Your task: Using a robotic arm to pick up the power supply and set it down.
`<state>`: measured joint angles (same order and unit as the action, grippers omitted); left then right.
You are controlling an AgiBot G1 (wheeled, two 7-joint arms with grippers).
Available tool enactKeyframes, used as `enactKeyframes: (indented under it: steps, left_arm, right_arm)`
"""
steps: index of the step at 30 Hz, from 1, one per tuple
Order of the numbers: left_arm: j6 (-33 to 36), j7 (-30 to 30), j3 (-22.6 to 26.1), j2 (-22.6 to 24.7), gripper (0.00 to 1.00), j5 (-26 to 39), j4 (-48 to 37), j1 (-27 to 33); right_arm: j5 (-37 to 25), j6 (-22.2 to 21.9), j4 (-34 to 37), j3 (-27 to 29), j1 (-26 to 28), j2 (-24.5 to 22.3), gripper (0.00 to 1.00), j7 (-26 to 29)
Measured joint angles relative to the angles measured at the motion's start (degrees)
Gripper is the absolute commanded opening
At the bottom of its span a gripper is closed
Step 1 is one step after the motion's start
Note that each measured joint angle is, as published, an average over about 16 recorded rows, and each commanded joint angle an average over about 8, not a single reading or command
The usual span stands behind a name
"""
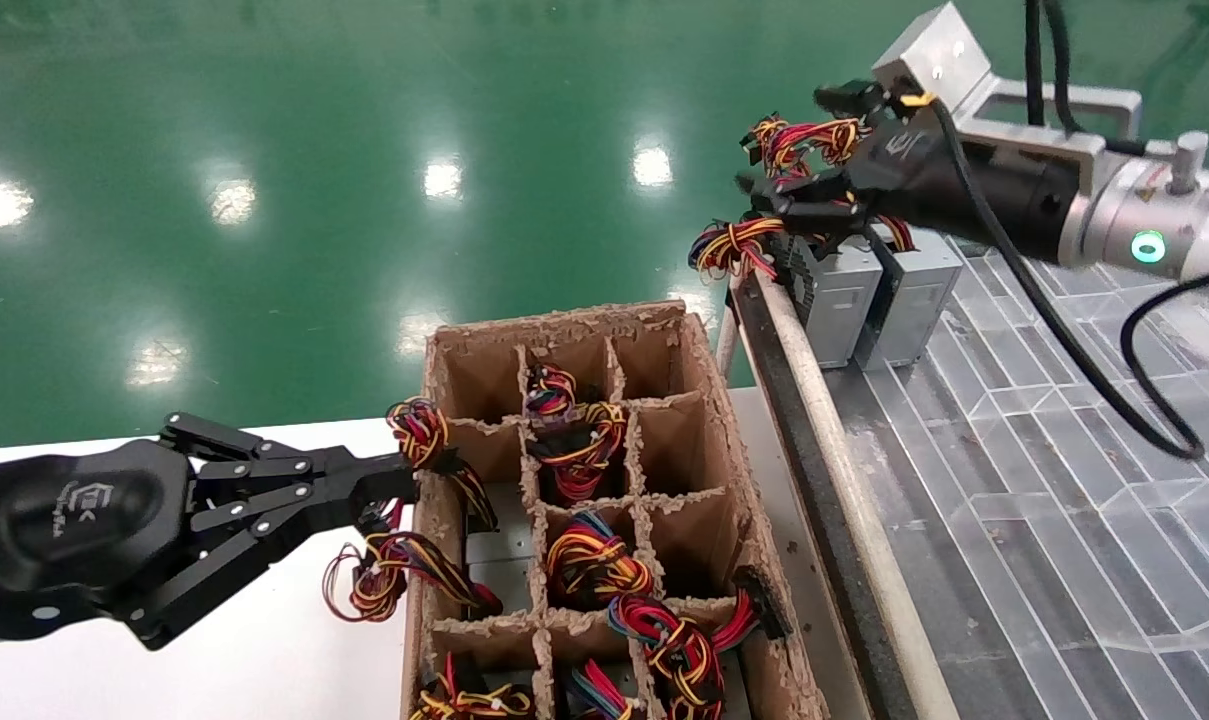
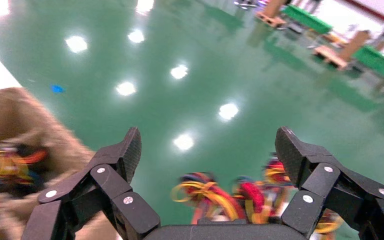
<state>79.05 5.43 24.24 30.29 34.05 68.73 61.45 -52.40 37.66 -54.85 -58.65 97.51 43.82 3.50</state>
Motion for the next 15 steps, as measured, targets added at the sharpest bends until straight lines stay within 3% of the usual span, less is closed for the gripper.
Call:
enactKeyframes:
  steps: [6, 15]
  left_arm:
    - [0.0, 0.0, 0.0, 0.0, 0.99, 0.0, 0.0, 0.0]
    - [0.0, 0.0, 0.0, 0.0, 1.00, 0.0, 0.0, 0.0]
  right_arm:
    - [1.3, 6.1, -2.4, 5.4, -4.6, -1.1, 1.00, 0.9]
    - [3.3, 15.2, -5.9, 13.5, -11.4, -2.8, 1.00, 2.3]
